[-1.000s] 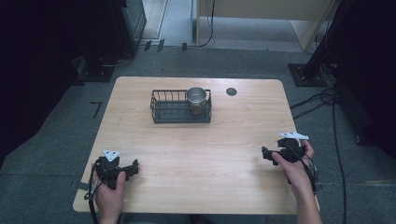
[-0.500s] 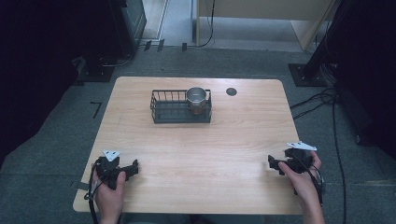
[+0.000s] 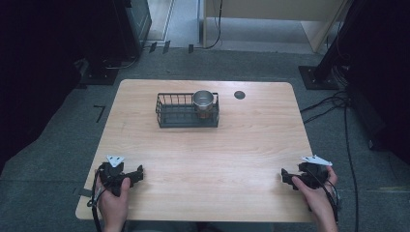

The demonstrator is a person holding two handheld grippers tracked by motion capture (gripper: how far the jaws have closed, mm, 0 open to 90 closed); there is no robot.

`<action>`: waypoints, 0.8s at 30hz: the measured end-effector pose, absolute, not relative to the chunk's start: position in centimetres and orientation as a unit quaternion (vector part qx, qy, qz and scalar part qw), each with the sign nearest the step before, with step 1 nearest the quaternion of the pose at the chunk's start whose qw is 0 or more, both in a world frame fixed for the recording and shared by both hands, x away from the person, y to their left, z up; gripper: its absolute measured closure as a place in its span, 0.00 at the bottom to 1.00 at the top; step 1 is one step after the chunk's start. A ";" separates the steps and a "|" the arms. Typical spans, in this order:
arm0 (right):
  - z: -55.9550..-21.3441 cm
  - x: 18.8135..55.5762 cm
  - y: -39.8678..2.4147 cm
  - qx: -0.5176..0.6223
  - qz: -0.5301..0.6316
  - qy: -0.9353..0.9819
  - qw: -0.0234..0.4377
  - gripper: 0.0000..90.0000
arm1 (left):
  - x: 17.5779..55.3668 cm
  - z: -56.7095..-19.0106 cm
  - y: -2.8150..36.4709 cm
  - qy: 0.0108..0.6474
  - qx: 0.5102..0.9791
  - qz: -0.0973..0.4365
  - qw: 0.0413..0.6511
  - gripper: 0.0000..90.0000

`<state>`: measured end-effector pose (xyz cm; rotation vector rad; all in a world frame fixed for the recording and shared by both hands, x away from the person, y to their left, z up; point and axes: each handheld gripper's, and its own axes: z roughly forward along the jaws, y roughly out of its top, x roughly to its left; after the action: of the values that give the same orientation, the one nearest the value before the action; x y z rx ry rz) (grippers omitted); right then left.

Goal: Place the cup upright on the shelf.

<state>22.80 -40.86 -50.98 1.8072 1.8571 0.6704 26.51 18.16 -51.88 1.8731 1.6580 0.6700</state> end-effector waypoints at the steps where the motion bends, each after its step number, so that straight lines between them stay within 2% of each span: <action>1: -51.1 22.7 -40.8 0.656 0.243 0.677 0.229 0.00 | 26.5 -51.9 18.2 0.616 0.696 0.249 0.272 0.00; 12: -51.8 21.6 -41.0 0.660 0.247 0.673 0.225 0.00 | 26.5 -51.9 18.2 0.616 0.696 0.249 0.272 0.00; 24: -52.7 20.7 -41.2 0.642 0.285 0.664 0.257 0.00 | 26.5 -51.9 18.2 0.616 0.696 0.249 0.272 0.00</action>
<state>20.69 -41.23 -52.67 1.7427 1.8006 0.7732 26.50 18.16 -51.89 1.8743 1.6578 0.6706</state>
